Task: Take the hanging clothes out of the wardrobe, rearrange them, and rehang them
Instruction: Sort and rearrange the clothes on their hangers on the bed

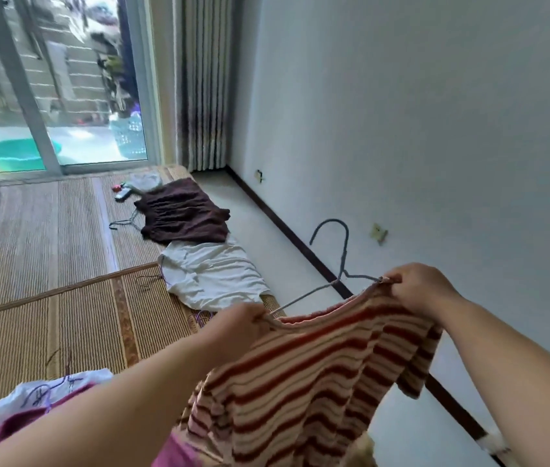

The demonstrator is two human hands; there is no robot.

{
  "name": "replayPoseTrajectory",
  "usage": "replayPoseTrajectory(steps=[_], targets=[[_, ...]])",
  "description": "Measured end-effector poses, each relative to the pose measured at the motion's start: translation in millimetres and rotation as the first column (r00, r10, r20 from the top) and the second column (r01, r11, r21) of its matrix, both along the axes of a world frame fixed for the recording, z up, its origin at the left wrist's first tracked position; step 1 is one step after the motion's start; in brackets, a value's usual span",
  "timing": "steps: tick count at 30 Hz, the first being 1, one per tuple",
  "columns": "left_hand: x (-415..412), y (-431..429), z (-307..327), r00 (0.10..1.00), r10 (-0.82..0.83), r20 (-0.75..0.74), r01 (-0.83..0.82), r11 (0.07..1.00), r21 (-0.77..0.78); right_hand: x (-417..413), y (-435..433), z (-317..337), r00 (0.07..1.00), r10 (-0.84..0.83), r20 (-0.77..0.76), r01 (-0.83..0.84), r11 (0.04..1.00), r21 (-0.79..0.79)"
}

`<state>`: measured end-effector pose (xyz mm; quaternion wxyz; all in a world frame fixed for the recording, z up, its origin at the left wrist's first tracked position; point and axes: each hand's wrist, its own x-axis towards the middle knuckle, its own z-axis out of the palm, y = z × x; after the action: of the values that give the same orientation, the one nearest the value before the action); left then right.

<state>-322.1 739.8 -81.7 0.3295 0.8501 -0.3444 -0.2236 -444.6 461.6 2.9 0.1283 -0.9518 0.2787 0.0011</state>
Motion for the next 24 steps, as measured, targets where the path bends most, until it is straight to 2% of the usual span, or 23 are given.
replayPoseTrajectory(steps=[5, 11, 16, 20, 24], targets=[[-0.4, -40.8, 49.6, 0.992, 0.012, 0.125, -0.004, 0.998, -0.065, -8.9, -36.5, 34.5, 0.990, -0.060, 0.128, 0.061, 0.998, -0.010], [5.6, -107.4, 67.2, 0.973, 0.111, 0.204, -0.091, 0.990, -0.104, 8.6, -113.0, 39.9, 0.979, -0.024, 0.200, 0.029, 0.999, -0.022], [2.8, -188.6, 64.2, 0.951, 0.248, 0.184, -0.237, 0.968, -0.078, 35.0, -196.6, 29.9, 0.975, 0.074, 0.208, -0.077, 0.997, 0.006], [-4.1, -256.9, 65.2, 0.893, 0.428, 0.136, -0.411, 0.901, -0.138, 65.0, -260.7, 52.2, 0.943, 0.200, 0.266, -0.202, 0.979, -0.022], [-13.3, -291.3, 72.5, 0.850, 0.524, 0.047, -0.507, 0.839, -0.198, 95.9, -295.5, 74.9, 0.906, 0.332, 0.262, -0.341, 0.940, -0.014]])
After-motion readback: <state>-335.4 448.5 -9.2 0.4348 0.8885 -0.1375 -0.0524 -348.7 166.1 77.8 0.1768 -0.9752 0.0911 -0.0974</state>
